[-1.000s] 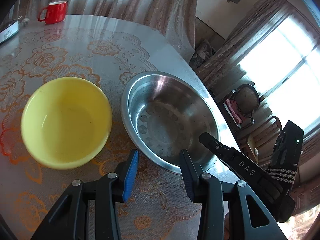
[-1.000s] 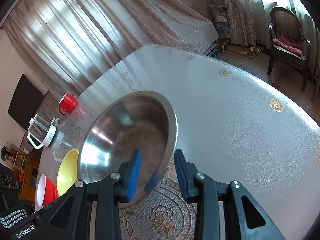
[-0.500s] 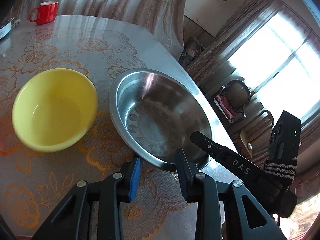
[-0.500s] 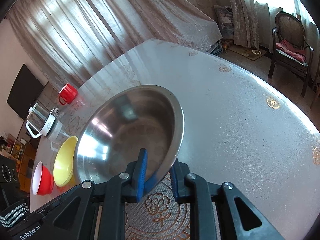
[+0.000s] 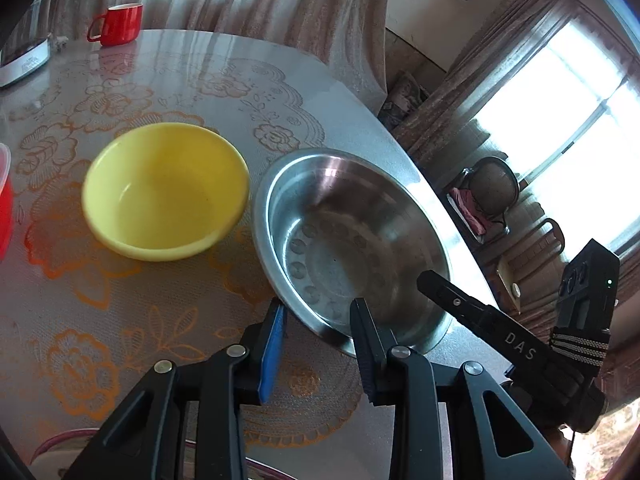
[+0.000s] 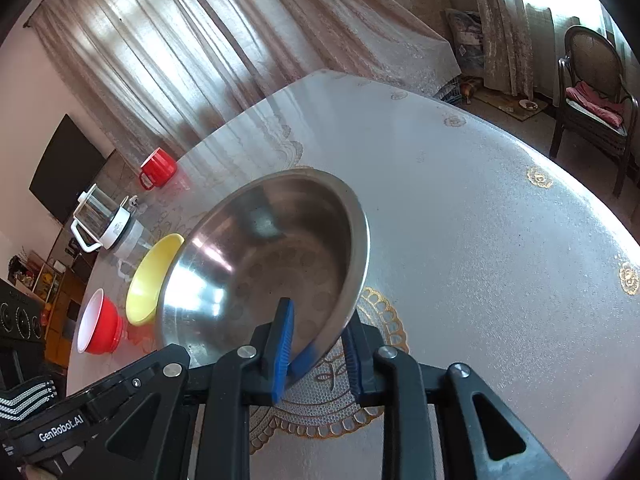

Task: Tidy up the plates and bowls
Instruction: 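Lift the steel bowl by its rim with both tools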

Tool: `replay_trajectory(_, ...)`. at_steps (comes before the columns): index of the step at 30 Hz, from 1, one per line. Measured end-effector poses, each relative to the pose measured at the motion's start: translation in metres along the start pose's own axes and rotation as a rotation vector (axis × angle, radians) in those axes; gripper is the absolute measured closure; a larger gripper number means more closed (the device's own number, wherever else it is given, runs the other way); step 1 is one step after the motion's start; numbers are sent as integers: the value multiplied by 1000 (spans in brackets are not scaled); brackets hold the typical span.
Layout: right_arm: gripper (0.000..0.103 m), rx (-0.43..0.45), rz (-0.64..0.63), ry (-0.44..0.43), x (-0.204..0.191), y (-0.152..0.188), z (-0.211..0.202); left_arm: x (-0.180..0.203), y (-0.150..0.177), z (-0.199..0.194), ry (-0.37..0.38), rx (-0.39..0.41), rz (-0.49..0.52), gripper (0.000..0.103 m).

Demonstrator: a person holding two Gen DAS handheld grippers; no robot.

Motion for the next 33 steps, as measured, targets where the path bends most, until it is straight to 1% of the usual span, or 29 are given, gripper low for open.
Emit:
replay_trajectory(1,73,8,8,-8,2,-3,-1,-1,0,-1,-3,-1,-1,71)
replay_trajectory(2,72,17,15,-13,3,-7,-3,-2,-2,0,-5,-4,0,71)
replay_trajectory(3,69,25,20,-15,4,-11,-4,-4,-4,1,-12,-4,-1,71)
replay_trajectory(7,68,45,57,0,11,-27,-3,-9,-12,6,-14,8,-29,71)
replay_trajectory(8,68,52,64,-7,11,-30,-2,-8,-14,6,-8,19,-31,67)
replay_trajectory(9,68,60,65,-8,11,-33,-1,-6,-17,7,10,26,-20,54)
replay_trajectory(10,68,65,66,0,11,-36,1,-6,-20,8,3,38,-17,52)
replay_trajectory(11,69,66,65,3,11,-38,3,-9,-23,7,-28,54,-23,52)
replay_trajectory(12,71,65,62,6,11,-39,6,-11,-25,7,-41,56,-28,53)
replay_trajectory(14,73,53,55,23,11,-40,13,-13,-24,10,-43,32,-34,53)
replay_trajectory(15,76,43,51,28,11,-38,16,-13,-23,9,-47,29,-29,55)
replay_trajectory(17,84,35,52,50,12,-35,21,-14,-21,10,-49,27,-19,67)
replay_trajectory(18,91,27,57,52,14,-32,22,-13,-20,10,-38,19,-22,73)
replay_trajectory(20,93,15,76,23,17,-27,22,-14,-18,9,-46,22,-27,84)
replay_trajectory(21,93,14,77,28,20,-25,19,-14,-15,10,-40,16,-23,86)
replay_trajectory(22,92,15,77,36,21,-23,17,-14,-13,10,-27,7,-20,86)
replay_trajectory(24,92,11,82,30,24,-20,12,-11,-7,7,-24,-2,-12,86)
replay_trajectory(26,92,-11,89,22,26,-14,8,-7,-1,2,-22,0,4,86)
replay_trajectory(29,92,-19,87,12,27,-6,4,-8,7,3,-47,-19,8,85)
replay_trajectory(31,90,-20,90,-6,28,-4,4,-8,5,4,-58,-8,18,84)
replay_trajectory(33,89,-16,92,-15,27,-5,5,-8,5,5,-69,-17,12,84)
Point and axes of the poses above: each gripper's, at about its wrist camera, not at the fingertips, and z roughly the way its jaws point, x to its right, y to its underside, the point moved 9 cm from there along z, roughly the way its jaws point, and after that the axes turned 7 degrees about -x, right-handed, at the moved point
